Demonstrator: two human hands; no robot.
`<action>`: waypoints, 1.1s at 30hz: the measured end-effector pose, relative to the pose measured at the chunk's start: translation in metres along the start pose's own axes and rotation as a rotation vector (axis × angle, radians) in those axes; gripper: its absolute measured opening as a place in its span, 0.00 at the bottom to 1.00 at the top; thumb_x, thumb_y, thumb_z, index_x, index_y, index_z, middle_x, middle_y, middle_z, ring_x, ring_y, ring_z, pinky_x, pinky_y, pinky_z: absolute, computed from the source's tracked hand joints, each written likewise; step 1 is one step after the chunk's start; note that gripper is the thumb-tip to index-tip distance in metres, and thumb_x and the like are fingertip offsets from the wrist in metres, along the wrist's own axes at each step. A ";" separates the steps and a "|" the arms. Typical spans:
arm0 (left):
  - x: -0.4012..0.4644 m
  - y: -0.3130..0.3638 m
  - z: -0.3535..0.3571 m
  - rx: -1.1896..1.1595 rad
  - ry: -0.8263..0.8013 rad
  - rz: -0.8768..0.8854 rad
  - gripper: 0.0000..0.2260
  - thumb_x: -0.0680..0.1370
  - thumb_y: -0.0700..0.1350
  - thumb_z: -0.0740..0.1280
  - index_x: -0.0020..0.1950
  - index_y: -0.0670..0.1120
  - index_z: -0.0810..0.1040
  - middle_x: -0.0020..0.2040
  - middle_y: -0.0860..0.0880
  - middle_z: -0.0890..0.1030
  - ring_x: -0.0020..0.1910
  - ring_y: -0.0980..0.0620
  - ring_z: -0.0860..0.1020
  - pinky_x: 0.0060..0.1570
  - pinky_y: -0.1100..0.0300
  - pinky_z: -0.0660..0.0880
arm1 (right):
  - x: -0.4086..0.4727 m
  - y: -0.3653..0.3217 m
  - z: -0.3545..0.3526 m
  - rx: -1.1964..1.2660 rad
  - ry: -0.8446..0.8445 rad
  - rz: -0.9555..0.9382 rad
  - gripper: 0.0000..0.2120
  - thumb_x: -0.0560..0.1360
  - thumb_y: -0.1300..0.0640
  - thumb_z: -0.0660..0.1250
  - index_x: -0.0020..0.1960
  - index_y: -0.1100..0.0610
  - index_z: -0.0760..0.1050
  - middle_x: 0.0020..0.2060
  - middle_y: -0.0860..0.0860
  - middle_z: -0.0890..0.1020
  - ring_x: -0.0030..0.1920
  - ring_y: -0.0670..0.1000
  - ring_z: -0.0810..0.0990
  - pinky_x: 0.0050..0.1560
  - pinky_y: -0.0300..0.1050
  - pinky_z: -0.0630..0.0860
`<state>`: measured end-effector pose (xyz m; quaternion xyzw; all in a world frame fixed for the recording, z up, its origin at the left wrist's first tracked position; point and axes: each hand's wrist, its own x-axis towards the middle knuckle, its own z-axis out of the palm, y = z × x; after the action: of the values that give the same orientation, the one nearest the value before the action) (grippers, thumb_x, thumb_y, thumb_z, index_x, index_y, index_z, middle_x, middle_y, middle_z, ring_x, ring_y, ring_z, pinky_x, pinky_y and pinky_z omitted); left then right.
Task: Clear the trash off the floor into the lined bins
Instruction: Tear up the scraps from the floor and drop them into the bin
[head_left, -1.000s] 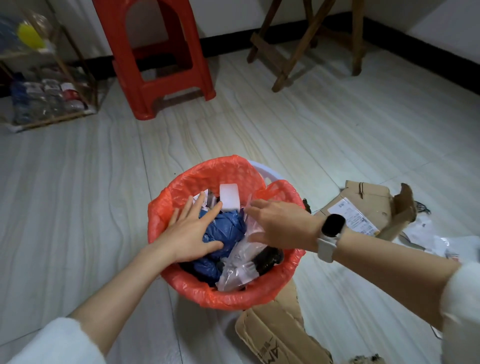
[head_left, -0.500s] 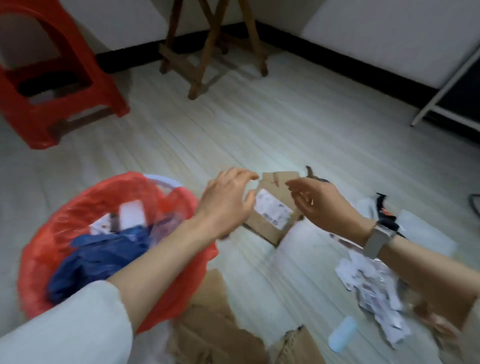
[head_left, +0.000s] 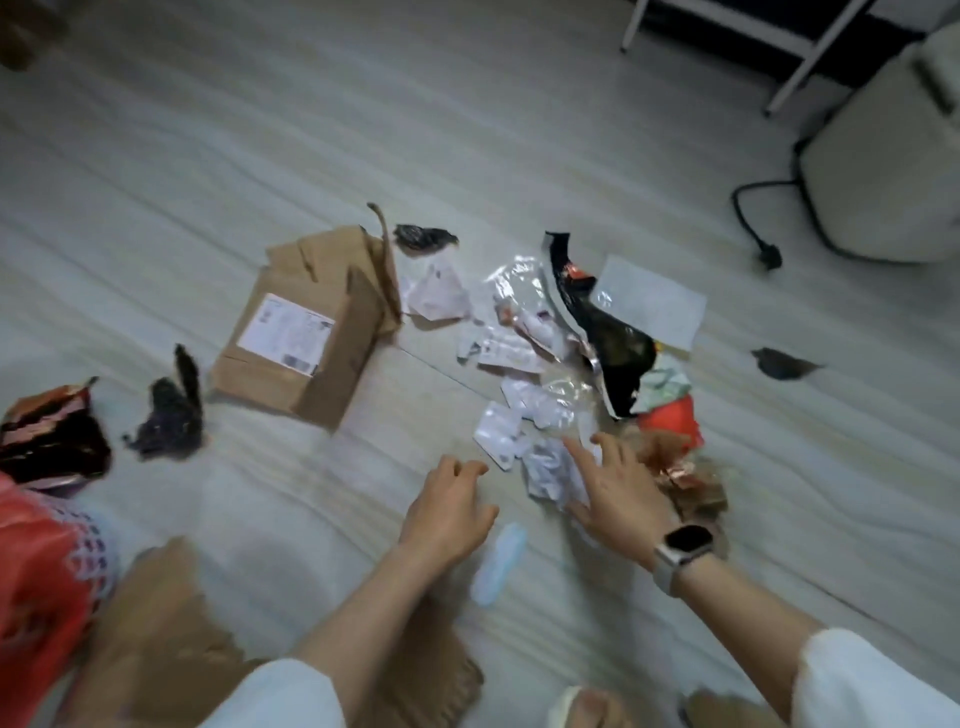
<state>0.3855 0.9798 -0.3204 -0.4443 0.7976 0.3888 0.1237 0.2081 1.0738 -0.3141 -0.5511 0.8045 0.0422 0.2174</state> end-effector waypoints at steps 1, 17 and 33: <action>0.000 0.002 0.010 0.011 -0.007 0.000 0.24 0.74 0.50 0.66 0.69 0.48 0.66 0.64 0.46 0.67 0.64 0.45 0.68 0.63 0.53 0.67 | 0.001 0.000 0.005 0.000 0.032 -0.016 0.34 0.71 0.49 0.67 0.72 0.49 0.55 0.65 0.59 0.66 0.62 0.63 0.68 0.54 0.54 0.73; 0.005 0.009 0.049 0.301 0.088 0.195 0.15 0.73 0.45 0.67 0.59 0.48 0.71 0.55 0.49 0.72 0.57 0.47 0.70 0.46 0.57 0.61 | -0.002 0.000 0.051 0.378 0.295 -0.011 0.19 0.65 0.73 0.66 0.54 0.60 0.79 0.51 0.63 0.77 0.50 0.66 0.75 0.46 0.52 0.76; 0.025 0.002 0.013 -0.774 0.215 -0.188 0.06 0.73 0.38 0.69 0.40 0.48 0.77 0.37 0.53 0.78 0.40 0.53 0.75 0.36 0.71 0.71 | -0.016 0.035 -0.017 1.516 0.203 0.739 0.13 0.72 0.74 0.55 0.37 0.62 0.73 0.30 0.54 0.77 0.26 0.50 0.76 0.21 0.35 0.70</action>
<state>0.3677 0.9740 -0.3419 -0.5670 0.5567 0.5986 -0.1014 0.1756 1.0960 -0.2985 0.0408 0.7593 -0.4895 0.4268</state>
